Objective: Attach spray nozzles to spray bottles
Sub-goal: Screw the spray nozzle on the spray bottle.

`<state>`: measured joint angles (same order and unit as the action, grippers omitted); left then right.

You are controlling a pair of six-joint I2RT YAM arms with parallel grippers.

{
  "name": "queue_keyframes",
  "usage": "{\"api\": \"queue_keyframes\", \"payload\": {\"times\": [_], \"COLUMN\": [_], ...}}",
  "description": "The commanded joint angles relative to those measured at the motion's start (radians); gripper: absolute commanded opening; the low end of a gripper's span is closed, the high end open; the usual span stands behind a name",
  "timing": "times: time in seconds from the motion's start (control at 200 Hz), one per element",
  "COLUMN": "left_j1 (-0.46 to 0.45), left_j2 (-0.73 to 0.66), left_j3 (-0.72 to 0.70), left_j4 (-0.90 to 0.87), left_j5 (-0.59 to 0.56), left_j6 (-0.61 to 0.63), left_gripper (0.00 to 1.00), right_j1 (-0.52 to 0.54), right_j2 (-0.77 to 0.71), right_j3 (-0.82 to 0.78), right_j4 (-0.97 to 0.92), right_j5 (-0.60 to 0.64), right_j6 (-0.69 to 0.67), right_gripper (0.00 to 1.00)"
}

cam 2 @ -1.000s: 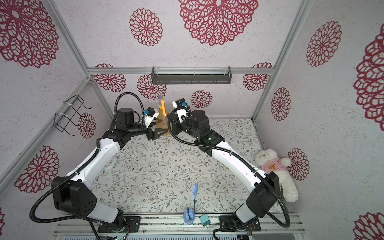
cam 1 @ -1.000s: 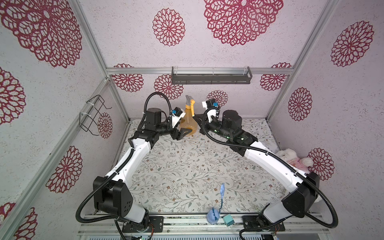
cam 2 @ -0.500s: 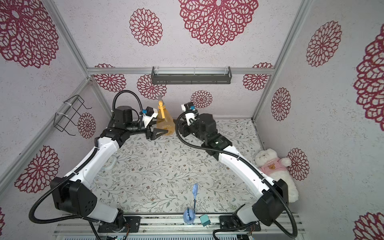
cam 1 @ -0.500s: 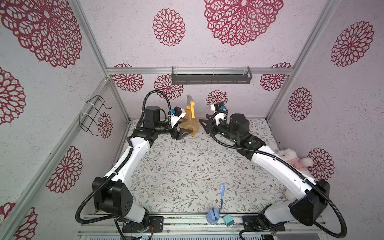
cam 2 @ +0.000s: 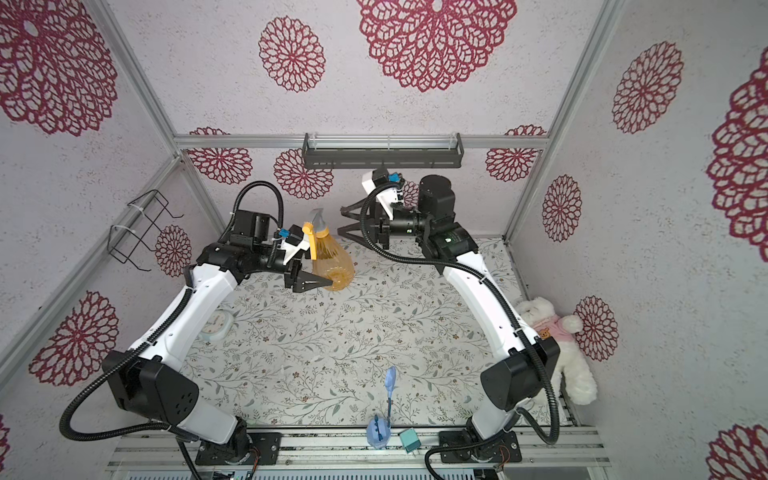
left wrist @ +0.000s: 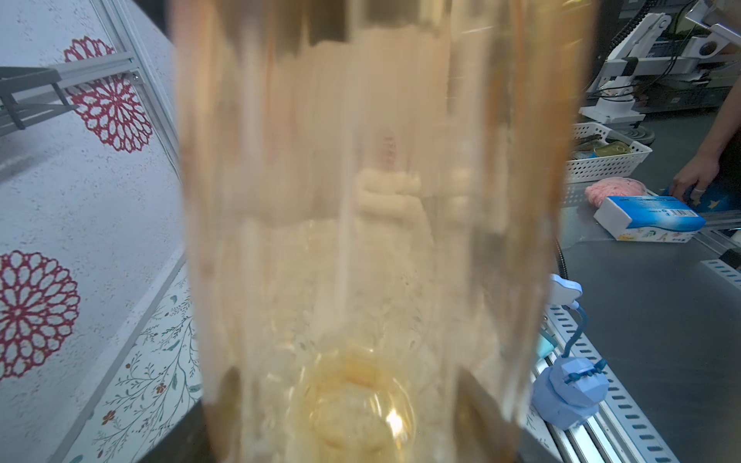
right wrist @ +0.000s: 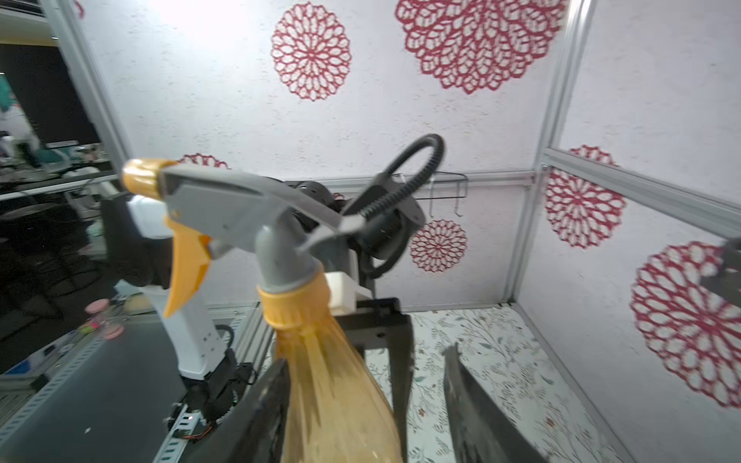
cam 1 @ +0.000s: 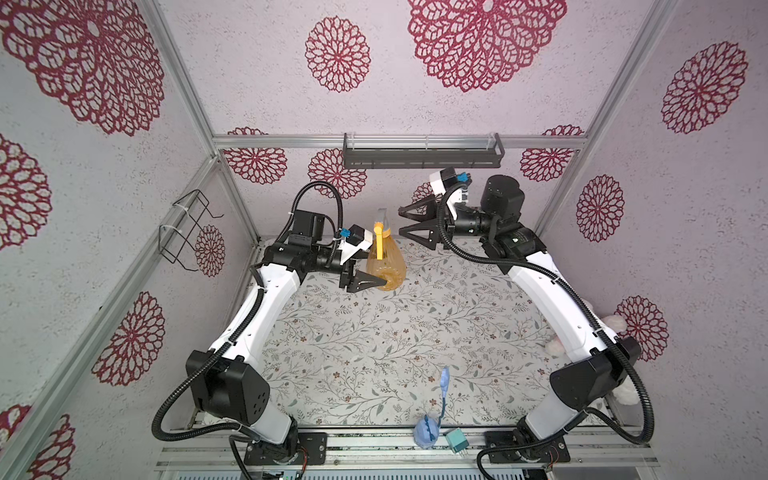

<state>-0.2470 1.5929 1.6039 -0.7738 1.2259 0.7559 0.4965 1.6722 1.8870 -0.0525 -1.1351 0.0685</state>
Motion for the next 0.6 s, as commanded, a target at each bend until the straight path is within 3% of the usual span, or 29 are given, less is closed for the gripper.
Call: {"api": "queue_keyframes", "payload": {"times": [0.0, 0.25, 0.39, 0.595], "left_j1": [-0.003, -0.013, -0.015, -0.015], "left_j2": [0.026, 0.033, 0.035, 0.042], "left_j3": [0.025, 0.027, 0.03, 0.031], "left_j4": [-0.045, -0.06, -0.063, -0.053], "left_j5": [0.032, 0.005, -0.005, -0.036], "left_j6": [0.052, 0.065, 0.065, 0.047], "left_gripper": [0.0, 0.0, 0.0, 0.0], "right_j1": [0.03, 0.06, 0.071, 0.076], "right_j2": [0.008, 0.068, 0.078, 0.066], "right_j3": [0.067, 0.156, 0.169, 0.165], "right_j4": [-0.061, -0.145, -0.204, -0.217], "right_j5": [-0.084, -0.07, -0.046, 0.006], "right_j6": [-0.04, -0.068, -0.105, -0.107], "right_gripper": [0.62, 0.61, 0.56, 0.22]}}
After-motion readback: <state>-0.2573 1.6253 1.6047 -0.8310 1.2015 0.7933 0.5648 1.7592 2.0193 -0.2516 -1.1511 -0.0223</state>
